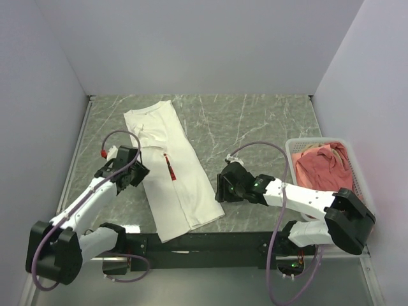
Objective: Fold and stack the t-shirts
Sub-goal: Fold the tshirt
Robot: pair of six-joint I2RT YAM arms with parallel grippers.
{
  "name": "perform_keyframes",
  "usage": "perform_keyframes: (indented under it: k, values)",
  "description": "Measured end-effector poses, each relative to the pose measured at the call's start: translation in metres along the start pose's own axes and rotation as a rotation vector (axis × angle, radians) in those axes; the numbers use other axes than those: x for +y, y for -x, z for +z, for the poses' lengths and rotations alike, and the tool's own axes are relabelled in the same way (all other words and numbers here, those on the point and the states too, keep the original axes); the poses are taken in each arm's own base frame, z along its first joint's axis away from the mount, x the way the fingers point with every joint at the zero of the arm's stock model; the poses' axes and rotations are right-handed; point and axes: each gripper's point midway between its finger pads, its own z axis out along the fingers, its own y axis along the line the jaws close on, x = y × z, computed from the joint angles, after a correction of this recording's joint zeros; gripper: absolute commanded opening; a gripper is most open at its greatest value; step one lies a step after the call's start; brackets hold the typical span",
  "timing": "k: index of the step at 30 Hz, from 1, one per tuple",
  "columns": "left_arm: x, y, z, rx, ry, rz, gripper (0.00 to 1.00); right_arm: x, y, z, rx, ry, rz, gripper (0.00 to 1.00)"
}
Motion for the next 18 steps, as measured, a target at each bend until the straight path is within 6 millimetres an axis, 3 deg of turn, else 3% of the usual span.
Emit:
perform_keyframes:
  k: [3, 8, 18]
  values:
    - [0.004, -0.003, 0.016, 0.013, 0.058, 0.005, 0.40, -0.001, -0.002, 0.008, 0.011, -0.008, -0.002, 0.58]
    - [-0.011, -0.004, 0.054, 0.051, 0.121, 0.045, 0.40, -0.005, -0.010, 0.020, 0.047, -0.032, -0.005, 0.58]
    - [-0.084, 0.031, 0.084, 0.008, 0.046, 0.091, 0.38, 0.001, -0.012, 0.028, 0.045, -0.019, 0.004, 0.57]
